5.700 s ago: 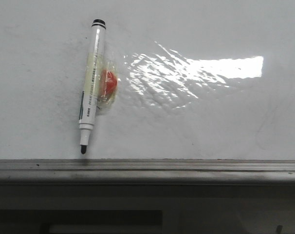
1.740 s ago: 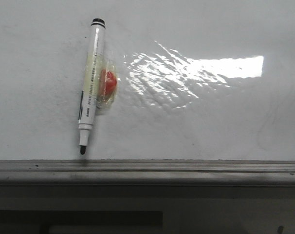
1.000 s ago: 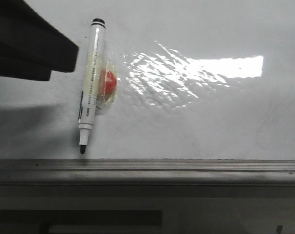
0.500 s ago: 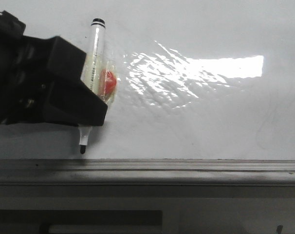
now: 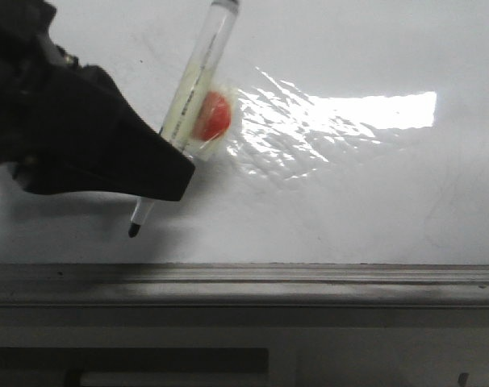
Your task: Write number 9 on whiteboard
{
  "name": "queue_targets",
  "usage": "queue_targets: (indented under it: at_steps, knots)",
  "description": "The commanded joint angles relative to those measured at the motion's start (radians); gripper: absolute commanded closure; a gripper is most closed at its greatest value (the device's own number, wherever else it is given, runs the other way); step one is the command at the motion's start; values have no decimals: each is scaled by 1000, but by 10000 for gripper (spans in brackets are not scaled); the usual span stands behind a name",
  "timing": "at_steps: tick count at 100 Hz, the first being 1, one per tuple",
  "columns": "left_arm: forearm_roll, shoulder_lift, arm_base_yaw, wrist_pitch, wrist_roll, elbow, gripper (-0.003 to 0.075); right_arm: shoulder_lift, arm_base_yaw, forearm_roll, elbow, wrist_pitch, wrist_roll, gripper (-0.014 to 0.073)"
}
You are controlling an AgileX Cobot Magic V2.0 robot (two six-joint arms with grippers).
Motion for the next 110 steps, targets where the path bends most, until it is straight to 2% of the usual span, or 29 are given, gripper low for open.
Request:
queue_targets:
  at_steps: [1,6,14,38,56,79,88,93,98,105,110]
  knots:
    - [5,-75,-32,62,197,-41,741,31,23,233,-43,19,-264,134]
    - [5,-105,-51,100,311,-41,740,54,36,314,-43,45,-337,134]
    - [-3,-133,-68,132,401,-41,740,103,57,395,-43,68,-444,134]
    - [-56,-154,-73,152,438,-41,741,267,167,564,-43,75,-737,132]
    - [-56,-154,-73,159,440,-41,741,345,266,586,-45,-49,-757,132]
    - [-56,-154,-73,159,440,-41,741,459,412,606,-72,-129,-775,133]
    - [-56,-154,-73,159,440,-41,741,498,434,606,-74,-169,-775,137]
    - [-56,-154,-73,159,440,-41,741,507,434,608,-74,-173,-771,169]
    - [-56,-154,-73,159,440,-41,741,508,434,609,-74,-179,-770,243]
    - [-56,-154,-73,159,440,-41,741,508,434,610,-75,-183,-769,411]
    - [-56,-154,-73,159,440,-41,741,506,434,610,-75,-183,-769,564]
